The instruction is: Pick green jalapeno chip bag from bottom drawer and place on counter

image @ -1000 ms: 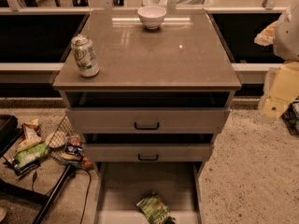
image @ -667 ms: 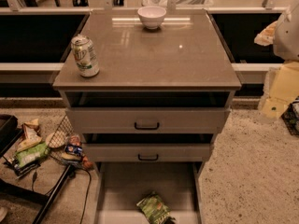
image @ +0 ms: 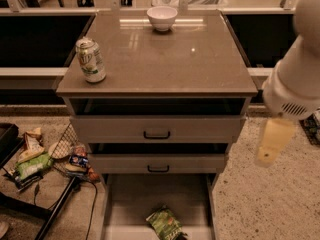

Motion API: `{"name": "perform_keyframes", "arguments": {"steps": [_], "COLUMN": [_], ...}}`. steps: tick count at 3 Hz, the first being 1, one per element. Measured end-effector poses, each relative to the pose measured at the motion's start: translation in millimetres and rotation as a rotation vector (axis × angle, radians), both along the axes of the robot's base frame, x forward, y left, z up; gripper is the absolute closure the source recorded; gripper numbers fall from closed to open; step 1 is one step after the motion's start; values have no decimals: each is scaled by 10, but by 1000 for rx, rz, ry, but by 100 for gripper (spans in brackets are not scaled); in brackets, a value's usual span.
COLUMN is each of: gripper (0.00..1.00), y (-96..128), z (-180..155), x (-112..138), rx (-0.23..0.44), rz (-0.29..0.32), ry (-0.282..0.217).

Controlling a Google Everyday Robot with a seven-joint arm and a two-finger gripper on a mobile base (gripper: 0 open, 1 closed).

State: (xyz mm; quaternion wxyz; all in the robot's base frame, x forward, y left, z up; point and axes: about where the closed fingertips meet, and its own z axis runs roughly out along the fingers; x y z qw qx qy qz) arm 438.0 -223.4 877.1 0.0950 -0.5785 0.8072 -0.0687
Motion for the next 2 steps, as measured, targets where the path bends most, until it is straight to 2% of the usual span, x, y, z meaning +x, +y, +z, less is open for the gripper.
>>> {"name": "perform_keyframes", "arguments": {"steps": [1,2], "gripper": [0,0], "y": [73,72], "z": [-855,-1569], "x": [-13,-85], "rx": [4,-1], "rz": [-35,-25], "ry": [27,30]}}
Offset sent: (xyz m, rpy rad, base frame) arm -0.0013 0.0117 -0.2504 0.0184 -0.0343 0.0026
